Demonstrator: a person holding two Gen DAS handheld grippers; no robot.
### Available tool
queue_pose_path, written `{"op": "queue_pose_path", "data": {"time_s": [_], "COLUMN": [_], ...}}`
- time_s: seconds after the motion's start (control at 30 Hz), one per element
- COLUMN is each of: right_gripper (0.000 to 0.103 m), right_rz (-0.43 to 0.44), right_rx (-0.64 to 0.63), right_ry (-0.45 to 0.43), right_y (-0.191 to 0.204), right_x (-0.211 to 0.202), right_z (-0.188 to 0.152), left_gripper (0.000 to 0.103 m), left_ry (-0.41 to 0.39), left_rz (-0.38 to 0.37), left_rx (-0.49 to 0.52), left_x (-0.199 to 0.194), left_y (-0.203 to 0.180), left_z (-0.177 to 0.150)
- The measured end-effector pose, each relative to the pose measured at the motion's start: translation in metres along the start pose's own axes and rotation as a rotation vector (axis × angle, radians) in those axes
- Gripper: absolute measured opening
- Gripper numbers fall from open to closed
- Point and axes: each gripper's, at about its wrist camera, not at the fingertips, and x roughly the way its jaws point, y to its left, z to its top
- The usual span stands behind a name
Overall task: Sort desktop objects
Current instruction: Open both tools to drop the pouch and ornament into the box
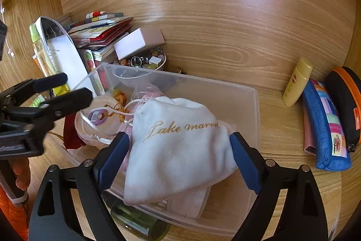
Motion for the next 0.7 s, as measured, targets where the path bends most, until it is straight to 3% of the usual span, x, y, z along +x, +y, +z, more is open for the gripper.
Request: {"op": "queue_pose_path", "data": {"time_s": [0.13, 0.27, 0.7], "right_gripper": [0.089, 0.102, 0.102], "right_rz": [0.000, -0.016, -0.033], "right_rx": [0.008, 0.012, 0.014], "right_ry": [0.005, -0.014, -0.033], "right_y": [-0.001, 0.000, 0.006], "right_x": [-0.012, -0.028, -0.060], "right_z": [-0.001, -0.008, -0.035], "left_gripper": [0.094, 0.094, 0.097], "left_ry": [-0.019, -0.044, -0.090], "left_rz": [0.027, 0.030, 0.070], "left_rx": [0.009, 0.019, 0.064], "left_x": [-0.008, -0.023, -0.071], "left_y": [-0.003, -0.005, -0.010], "left_z": [0.003, 0.006, -0.010]}}
